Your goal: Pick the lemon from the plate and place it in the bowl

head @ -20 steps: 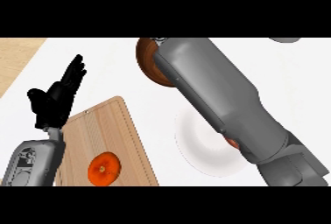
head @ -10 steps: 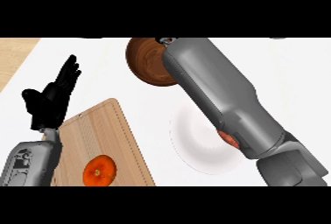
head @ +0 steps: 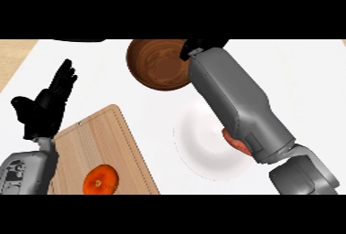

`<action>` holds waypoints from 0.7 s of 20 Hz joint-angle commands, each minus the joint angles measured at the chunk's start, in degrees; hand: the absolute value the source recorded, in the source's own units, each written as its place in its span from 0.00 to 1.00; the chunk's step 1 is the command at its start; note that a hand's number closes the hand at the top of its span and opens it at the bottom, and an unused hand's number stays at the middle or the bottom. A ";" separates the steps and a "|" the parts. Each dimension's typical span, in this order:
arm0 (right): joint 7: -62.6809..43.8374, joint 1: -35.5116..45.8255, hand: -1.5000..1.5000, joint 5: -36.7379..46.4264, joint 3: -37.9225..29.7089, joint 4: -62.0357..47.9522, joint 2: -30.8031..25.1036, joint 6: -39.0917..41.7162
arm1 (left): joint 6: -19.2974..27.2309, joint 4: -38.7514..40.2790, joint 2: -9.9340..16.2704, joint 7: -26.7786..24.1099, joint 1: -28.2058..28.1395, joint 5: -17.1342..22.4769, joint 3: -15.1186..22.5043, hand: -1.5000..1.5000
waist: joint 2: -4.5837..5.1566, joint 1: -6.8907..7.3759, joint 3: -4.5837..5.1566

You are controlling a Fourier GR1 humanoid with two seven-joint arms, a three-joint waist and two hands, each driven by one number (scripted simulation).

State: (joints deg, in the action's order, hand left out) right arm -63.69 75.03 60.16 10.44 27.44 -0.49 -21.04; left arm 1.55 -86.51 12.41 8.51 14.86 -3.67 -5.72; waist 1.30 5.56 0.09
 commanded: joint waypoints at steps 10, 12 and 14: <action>10.21 -4.91 0.00 -14.53 -6.06 1.31 0.48 -20.97 | -0.27 1.70 1.13 -1.30 -0.30 1.13 -2.65 0.50 | -0.18 -1.90 -0.14; 11.49 -5.89 0.00 -15.89 -6.68 6.21 0.48 -27.98 | 1.02 0.50 -0.82 -0.24 -1.20 -0.50 -0.31 0.50 | -0.70 -2.49 -0.24; 13.10 -6.29 0.00 -16.53 -8.25 9.89 0.48 -34.33 | -0.29 0.98 0.68 -0.67 -2.05 0.57 -1.70 0.50 | -0.87 -2.98 -0.23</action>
State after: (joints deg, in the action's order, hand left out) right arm -51.81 69.55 45.89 4.35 31.66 -0.27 -42.37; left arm 1.40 -85.94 12.76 7.62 13.14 -3.23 -7.01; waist 0.71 3.52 -0.09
